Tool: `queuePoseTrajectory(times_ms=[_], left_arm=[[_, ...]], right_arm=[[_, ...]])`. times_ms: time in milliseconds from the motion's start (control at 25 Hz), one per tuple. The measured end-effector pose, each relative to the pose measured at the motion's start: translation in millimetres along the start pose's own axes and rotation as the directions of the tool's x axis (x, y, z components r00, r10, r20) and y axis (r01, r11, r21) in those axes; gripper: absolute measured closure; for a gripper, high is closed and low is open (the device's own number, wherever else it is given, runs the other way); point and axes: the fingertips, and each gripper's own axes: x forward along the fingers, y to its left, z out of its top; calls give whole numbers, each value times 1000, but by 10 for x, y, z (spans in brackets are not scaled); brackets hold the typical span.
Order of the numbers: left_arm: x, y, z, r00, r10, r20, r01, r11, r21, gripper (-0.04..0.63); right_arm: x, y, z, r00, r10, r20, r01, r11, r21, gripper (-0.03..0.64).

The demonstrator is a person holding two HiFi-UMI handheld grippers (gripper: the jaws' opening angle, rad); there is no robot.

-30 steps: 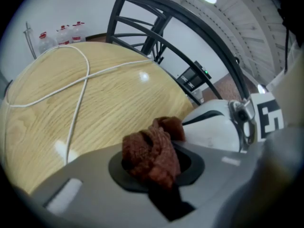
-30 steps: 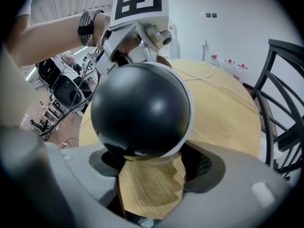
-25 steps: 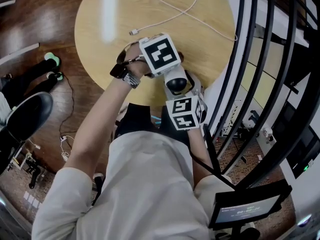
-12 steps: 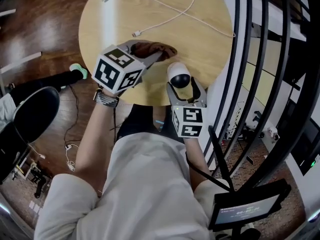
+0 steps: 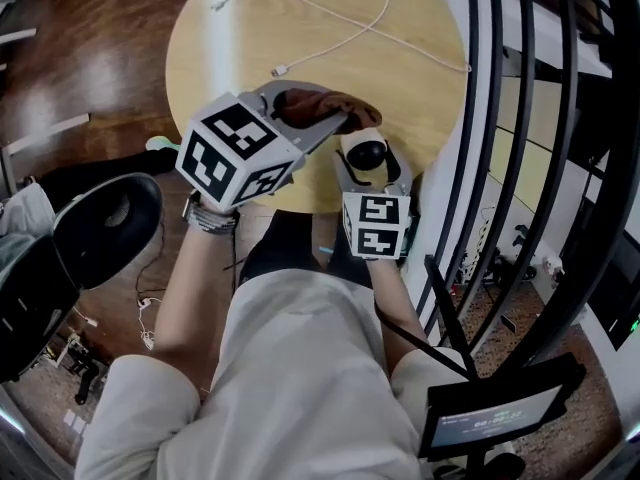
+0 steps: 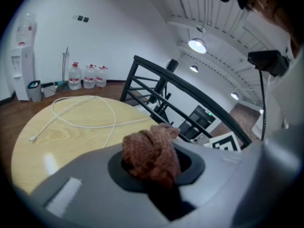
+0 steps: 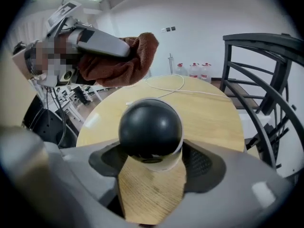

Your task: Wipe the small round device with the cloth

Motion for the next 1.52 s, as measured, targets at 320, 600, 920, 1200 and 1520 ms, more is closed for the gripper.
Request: queuePoseTrajectory(times_ms=[320,600,920,1200,1520], left_arm=[[222,-533,-291,912,-196,-361,274,944,181,508],[343,-473,-494,869,-176,-463,273,950,153,509],[422,-146,-526,877,-71,-475,185,962,199,511],[491,-113,-718,835,-146,-530,233,967,102,511],[538,78,-932,793,-108,-599,213,971,108,511]], right_arm=[[-78,77,-51,964,224,-144,-259,915,-308,261],[-150,219,-54,946,280,-165,-324,855,-405,259],[-226,379,-96,942,299,-151,-335,853,-400,256],[-279,463,-50,944,300,-137,-330,850,-411,255],[-319,549,-23,941,311,-137,-340,852,-398,252]])
